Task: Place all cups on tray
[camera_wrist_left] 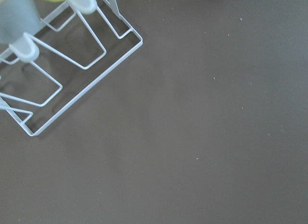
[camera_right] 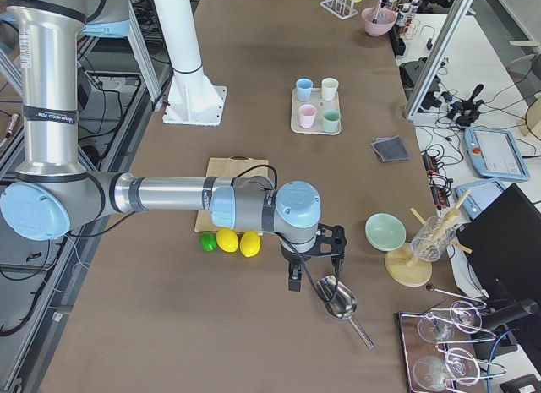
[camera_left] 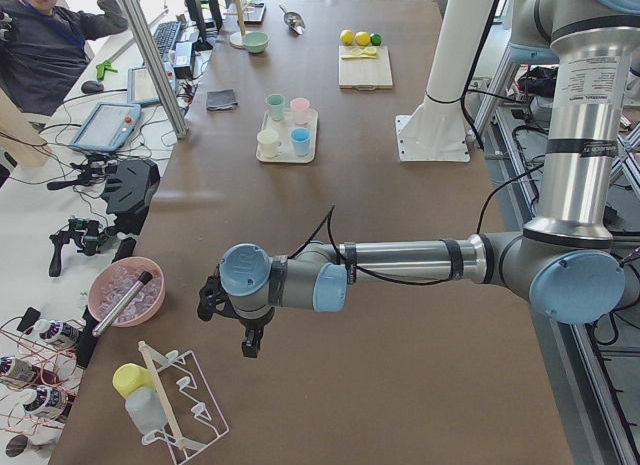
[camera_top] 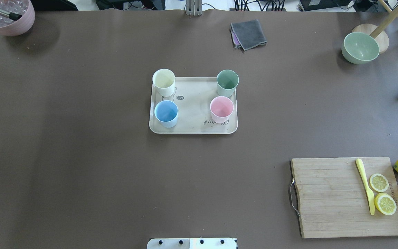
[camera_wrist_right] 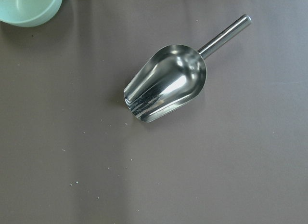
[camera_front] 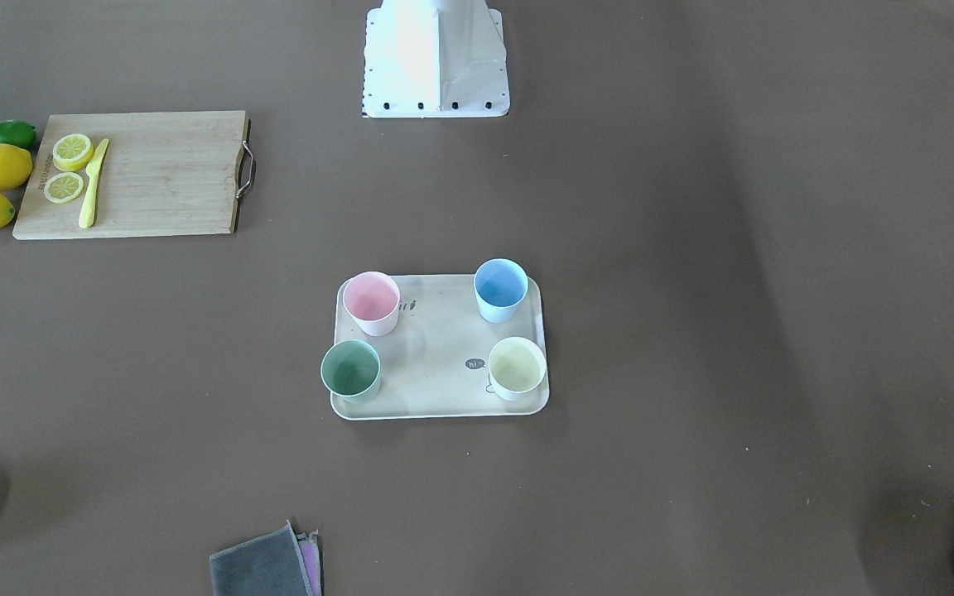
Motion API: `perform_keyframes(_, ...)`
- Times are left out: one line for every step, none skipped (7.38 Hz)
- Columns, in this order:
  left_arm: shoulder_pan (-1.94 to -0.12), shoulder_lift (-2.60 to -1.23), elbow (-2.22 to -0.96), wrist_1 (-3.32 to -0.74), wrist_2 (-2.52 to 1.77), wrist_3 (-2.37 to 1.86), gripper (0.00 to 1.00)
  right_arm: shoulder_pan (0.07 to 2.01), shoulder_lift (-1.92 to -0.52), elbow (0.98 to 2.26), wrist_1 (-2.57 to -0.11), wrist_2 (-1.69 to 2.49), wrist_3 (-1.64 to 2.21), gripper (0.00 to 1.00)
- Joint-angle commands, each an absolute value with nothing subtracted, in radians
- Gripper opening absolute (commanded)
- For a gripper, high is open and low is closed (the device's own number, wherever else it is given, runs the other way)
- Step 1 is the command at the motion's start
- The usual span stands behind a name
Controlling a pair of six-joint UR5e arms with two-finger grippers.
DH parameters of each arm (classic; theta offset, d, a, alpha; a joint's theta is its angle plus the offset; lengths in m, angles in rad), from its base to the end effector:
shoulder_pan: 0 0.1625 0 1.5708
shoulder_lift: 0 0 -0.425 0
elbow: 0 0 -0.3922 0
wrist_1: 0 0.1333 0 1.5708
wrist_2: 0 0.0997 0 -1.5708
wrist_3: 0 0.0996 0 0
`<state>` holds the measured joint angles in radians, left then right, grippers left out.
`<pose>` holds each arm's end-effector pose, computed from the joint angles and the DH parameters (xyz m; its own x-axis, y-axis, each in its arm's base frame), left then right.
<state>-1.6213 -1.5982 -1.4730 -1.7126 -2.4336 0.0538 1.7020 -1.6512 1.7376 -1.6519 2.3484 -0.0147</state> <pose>-0.0832 -0.5034 0.6724 0.6540 0.0748 -0.7528 0.0152 0.9936 0.1120 0.1226 -0.4445 0.6227 0.7088 0.0750 0.7014 -0.1204 0.9926 0.0156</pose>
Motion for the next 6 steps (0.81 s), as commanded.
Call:
perform_keyframes(-1.654,-1.595,-1.465,-1.639,-2.434,0.055,0.98,1.715,-1.642,1.79,-1.74,2.32,-0.011,1.0)
perform_keyframes(-1.655,-1.583,-1.48,-1.626,-2.433,0.055,0.98,1.663,-1.646,1.784,-1.749,2.31,-0.008,1.0)
perform_keyframes(-1.652,-1.582,-1.48,-1.631,-2.433,0.063,0.98,1.637,-1.657,1.781,-1.74,2.312,-0.018,1.0)
perform_keyframes(-1.652,-1.562,-1.486,-1.635,-2.434,0.066,0.98,1.629,-1.658,1.779,-1.741,2.31,-0.02,1.0)
perform_keyframes(-1.654,-1.562,-1.499,-1.637,-2.433,0.067,0.98,1.625,-1.663,1.779,-1.74,2.312,-0.021,1.0)
perform_keyframes(-1.654,-1.562,-1.512,-1.637,-2.433,0.066,0.98,1.621,-1.663,1.779,-1.74,2.312,-0.021,1.0)
